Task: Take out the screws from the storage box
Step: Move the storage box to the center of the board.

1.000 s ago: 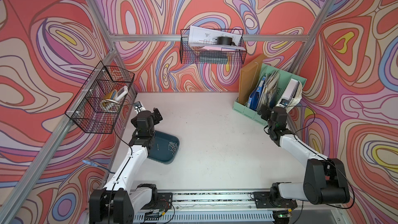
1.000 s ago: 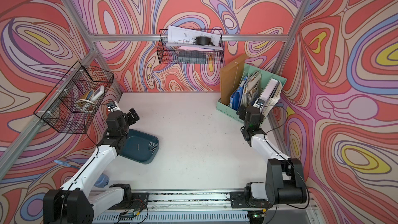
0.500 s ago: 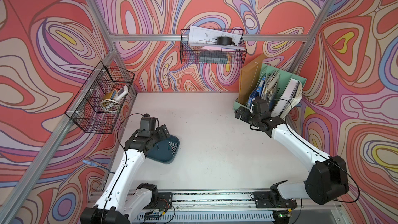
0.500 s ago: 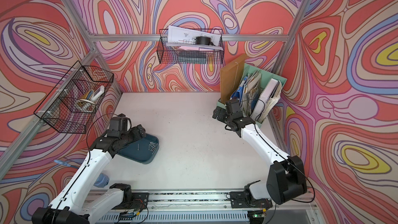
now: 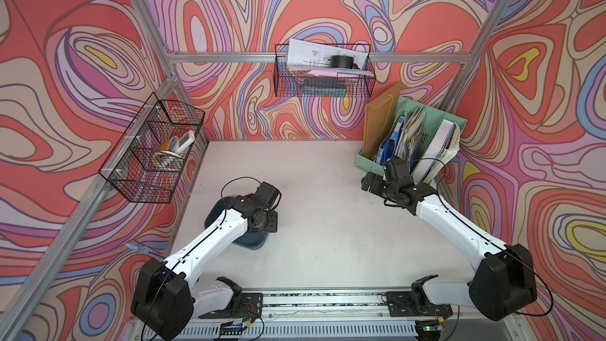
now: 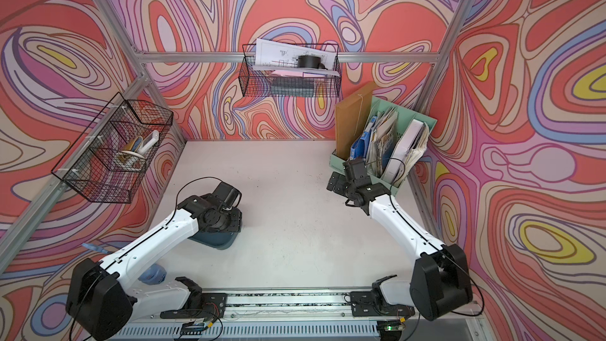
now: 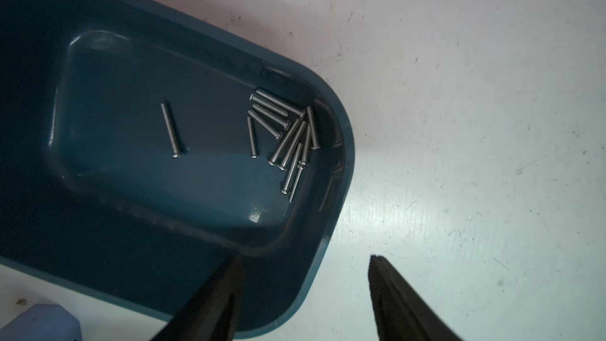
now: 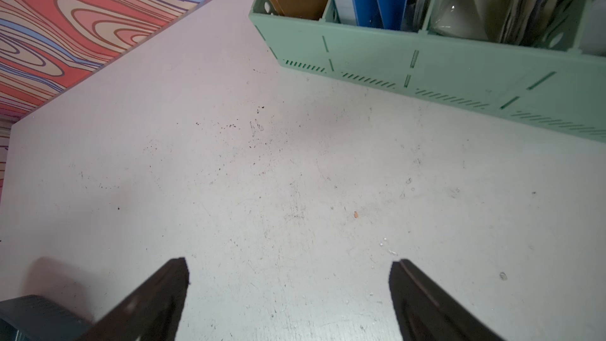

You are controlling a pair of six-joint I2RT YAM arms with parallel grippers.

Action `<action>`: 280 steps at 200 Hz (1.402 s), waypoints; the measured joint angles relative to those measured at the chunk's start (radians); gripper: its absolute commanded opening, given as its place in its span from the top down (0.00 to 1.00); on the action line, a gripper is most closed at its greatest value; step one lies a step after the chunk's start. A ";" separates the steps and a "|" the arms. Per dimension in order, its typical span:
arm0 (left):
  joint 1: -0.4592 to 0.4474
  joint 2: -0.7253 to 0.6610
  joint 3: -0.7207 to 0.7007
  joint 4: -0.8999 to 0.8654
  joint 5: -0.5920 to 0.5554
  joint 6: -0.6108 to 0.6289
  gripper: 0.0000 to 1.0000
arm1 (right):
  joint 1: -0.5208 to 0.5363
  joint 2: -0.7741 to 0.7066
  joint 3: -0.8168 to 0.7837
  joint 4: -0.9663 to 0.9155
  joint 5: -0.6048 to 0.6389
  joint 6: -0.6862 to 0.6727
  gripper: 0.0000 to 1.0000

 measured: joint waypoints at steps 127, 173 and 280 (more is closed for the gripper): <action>-0.026 0.219 0.049 0.002 -0.003 0.061 0.74 | 0.000 -0.039 -0.059 -0.024 0.024 -0.011 0.02; -0.034 0.261 0.061 0.006 0.016 0.072 0.91 | 0.000 -0.040 -0.063 -0.034 0.032 -0.011 0.02; -0.180 0.457 0.312 0.008 0.127 0.026 1.00 | 0.000 -0.051 -0.082 -0.045 0.053 -0.011 0.02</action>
